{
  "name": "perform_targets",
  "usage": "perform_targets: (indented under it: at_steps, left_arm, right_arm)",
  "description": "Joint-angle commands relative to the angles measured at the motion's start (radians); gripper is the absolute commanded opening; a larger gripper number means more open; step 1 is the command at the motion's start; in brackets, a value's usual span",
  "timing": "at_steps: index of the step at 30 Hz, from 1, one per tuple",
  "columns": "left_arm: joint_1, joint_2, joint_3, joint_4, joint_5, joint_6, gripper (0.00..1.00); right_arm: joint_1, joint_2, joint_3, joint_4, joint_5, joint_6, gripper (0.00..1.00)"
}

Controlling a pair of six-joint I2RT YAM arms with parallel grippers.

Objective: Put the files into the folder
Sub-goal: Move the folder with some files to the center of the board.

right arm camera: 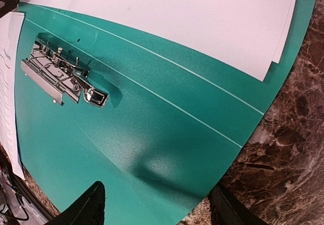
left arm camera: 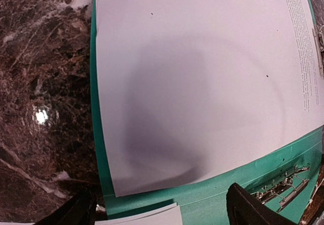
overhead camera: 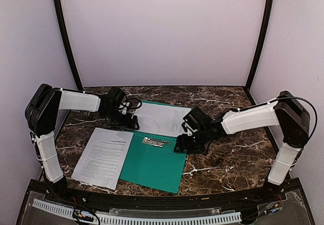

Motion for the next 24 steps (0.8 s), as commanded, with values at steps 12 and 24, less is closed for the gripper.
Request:
perform_targets:
  at_steps: [12, 24]
  left_arm:
    - [-0.002, 0.052, -0.073, 0.081, 0.233, -0.095, 0.81]
    - [-0.047, 0.124, 0.007, 0.141, 0.277, -0.137, 0.80]
  right_arm:
    - [-0.070, 0.044, 0.019, 0.023, -0.015, -0.028, 0.69]
    - [-0.210, 0.074, 0.067, -0.041, 0.050, -0.165, 0.69]
